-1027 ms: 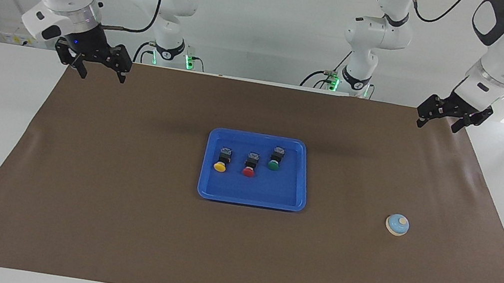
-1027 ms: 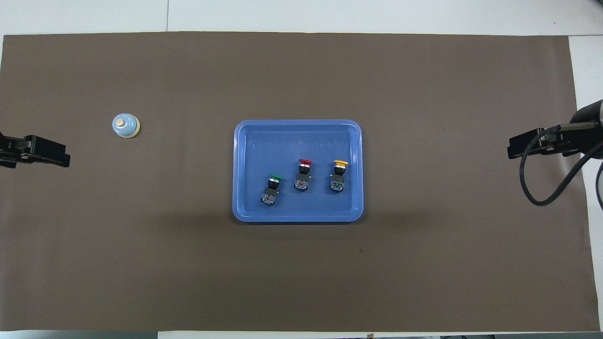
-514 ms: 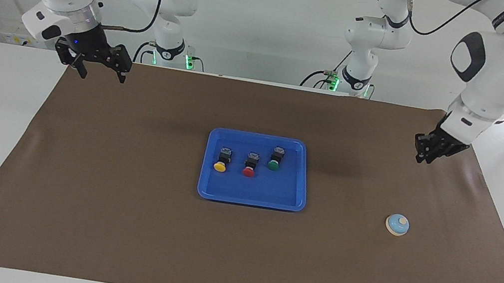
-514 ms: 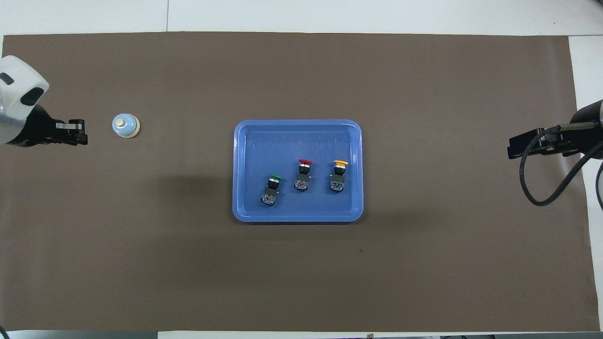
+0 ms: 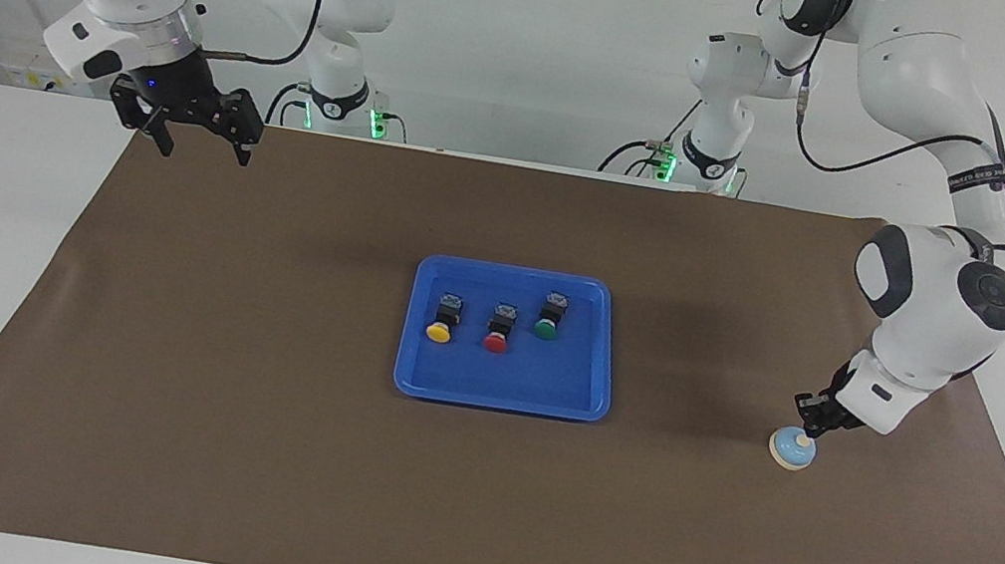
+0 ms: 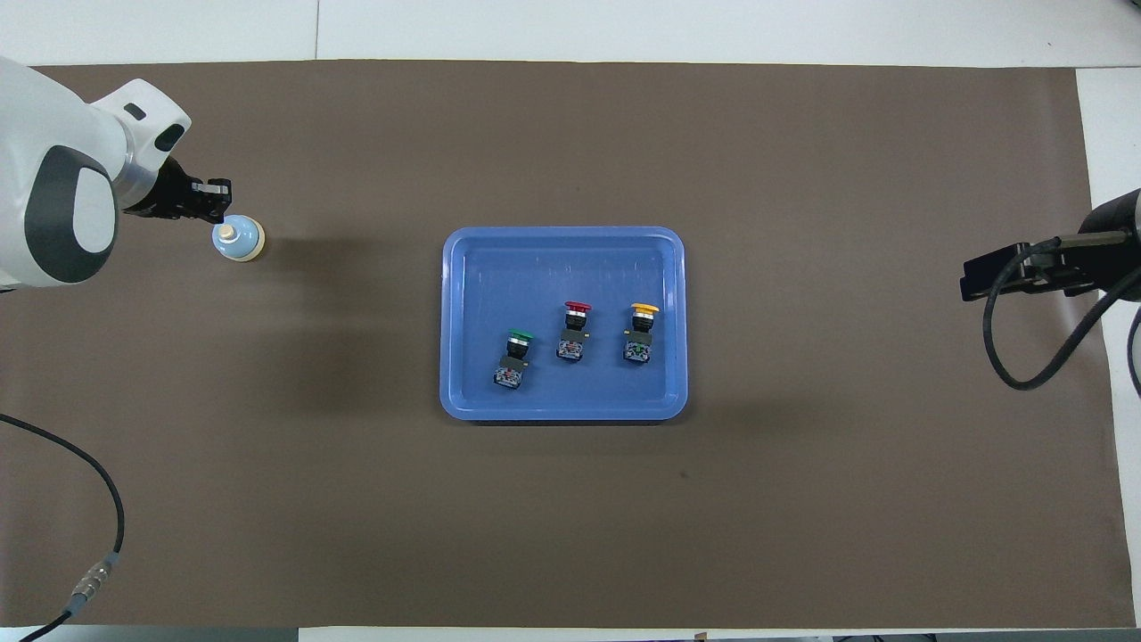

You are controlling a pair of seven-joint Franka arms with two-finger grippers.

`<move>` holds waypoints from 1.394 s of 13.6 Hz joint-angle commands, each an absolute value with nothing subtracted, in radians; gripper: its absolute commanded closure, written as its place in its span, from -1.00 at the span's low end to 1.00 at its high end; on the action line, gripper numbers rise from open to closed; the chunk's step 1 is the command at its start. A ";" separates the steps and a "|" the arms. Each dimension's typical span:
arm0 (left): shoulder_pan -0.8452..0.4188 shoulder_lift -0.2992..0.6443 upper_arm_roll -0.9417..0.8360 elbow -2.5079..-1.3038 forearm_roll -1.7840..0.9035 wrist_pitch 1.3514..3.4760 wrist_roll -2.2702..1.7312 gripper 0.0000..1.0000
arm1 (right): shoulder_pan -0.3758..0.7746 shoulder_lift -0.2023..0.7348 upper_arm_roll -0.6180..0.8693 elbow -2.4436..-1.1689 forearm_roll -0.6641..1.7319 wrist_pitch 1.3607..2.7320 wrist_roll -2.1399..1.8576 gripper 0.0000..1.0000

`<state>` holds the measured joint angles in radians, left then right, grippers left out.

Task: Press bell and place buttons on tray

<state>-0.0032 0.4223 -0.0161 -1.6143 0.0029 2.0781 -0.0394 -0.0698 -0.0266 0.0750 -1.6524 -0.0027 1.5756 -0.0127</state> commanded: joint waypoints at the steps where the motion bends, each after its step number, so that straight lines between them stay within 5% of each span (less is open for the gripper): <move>1: 0.023 0.430 -0.017 -1.632 0.031 2.126 -0.043 1.00 | -0.091 -0.049 0.091 -1.677 -0.012 1.578 -0.032 -1.00; 13: 0.023 0.436 -0.015 -1.832 0.031 2.367 -0.032 1.00 | -0.091 -0.049 0.089 -1.677 -0.012 1.577 -0.034 -1.00; 16: 0.028 0.422 -0.014 -1.746 0.031 2.230 -0.029 1.00 | -0.091 -0.049 0.091 -1.677 -0.012 1.578 -0.034 -1.00; 19: 0.038 0.280 -0.014 -1.710 0.022 2.054 -0.029 1.00 | -0.091 -0.049 0.091 -1.677 -0.012 1.578 -0.034 -1.00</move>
<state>0.0241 0.3884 -0.0108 -1.7171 0.0115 2.1665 -0.0357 -0.0698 -0.0266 0.0750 -1.6524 -0.0027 1.5756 -0.0127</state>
